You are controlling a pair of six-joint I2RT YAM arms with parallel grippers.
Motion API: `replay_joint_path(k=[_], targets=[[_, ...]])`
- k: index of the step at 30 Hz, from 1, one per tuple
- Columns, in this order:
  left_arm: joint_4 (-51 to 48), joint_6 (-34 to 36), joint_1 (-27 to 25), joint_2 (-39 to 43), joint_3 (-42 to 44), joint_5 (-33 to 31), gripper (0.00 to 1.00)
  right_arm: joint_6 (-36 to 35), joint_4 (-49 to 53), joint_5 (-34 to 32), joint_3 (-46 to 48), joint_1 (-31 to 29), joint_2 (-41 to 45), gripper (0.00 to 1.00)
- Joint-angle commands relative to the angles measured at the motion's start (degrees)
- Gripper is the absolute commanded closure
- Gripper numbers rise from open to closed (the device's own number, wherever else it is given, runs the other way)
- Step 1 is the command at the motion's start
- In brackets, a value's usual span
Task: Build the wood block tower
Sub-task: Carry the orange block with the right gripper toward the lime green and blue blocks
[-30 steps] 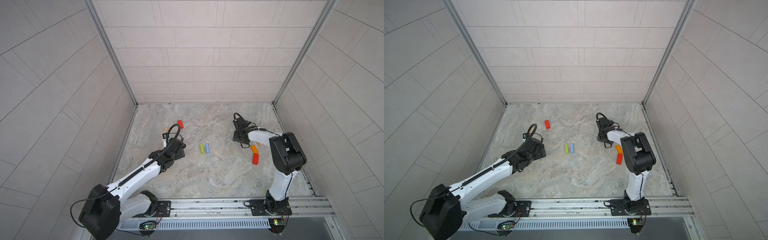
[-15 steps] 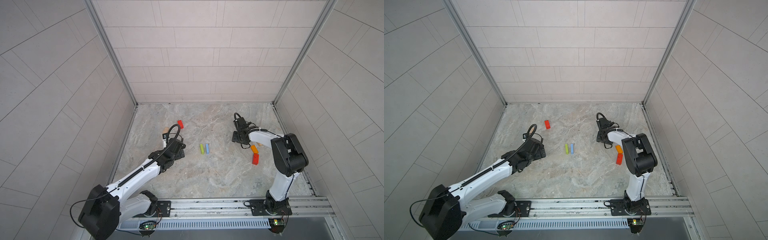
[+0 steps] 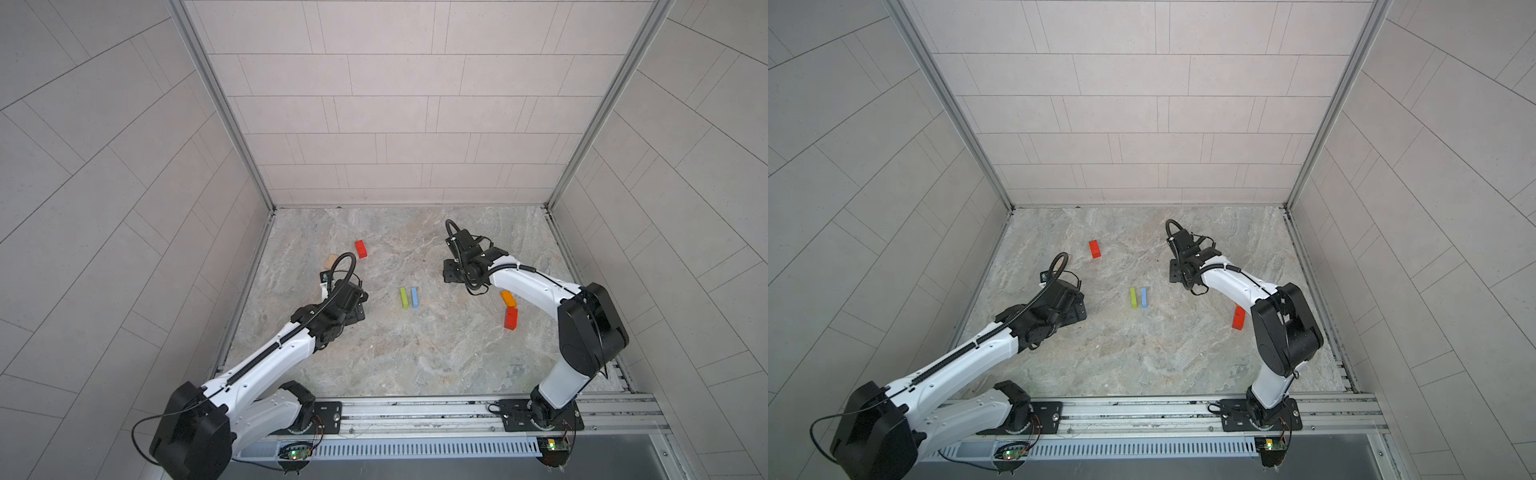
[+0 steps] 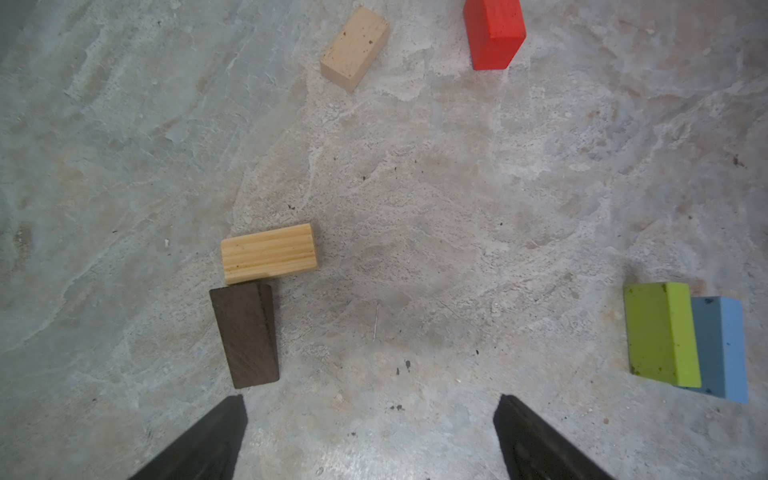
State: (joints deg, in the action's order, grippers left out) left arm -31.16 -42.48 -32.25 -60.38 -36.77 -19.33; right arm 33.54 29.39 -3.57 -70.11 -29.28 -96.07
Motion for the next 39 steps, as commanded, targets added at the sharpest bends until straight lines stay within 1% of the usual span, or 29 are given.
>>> replay_joint_path(k=[1, 8, 16, 27, 39], targets=[[-3.50, -1.38, 0.34, 1.38, 1.08, -0.79, 0.00, 1.79, 3.23, -2.69, -0.99, -3.40, 1.48, 0.57], [-6.32, -1.38, 0.48, 4.66, 1.44, -3.07, 0.00, 4.56, 2.53, -6.23, -3.43, -11.43, 0.01, 0.55], [-5.08, -1.91, 1.05, 7.94, 3.67, -1.62, 0.00, 7.27, 1.55, -8.77, -6.23, -17.22, -4.04, 0.56], [-4.25, -0.51, 1.31, 8.15, 5.52, -2.00, 0.00, 10.49, -0.46, -8.48, -8.28, -19.88, -10.72, 0.55], [-3.58, 0.37, 1.31, 8.26, 5.79, -2.33, 0.00, 10.29, 0.65, -10.09, -11.06, -20.64, -14.52, 0.53]])
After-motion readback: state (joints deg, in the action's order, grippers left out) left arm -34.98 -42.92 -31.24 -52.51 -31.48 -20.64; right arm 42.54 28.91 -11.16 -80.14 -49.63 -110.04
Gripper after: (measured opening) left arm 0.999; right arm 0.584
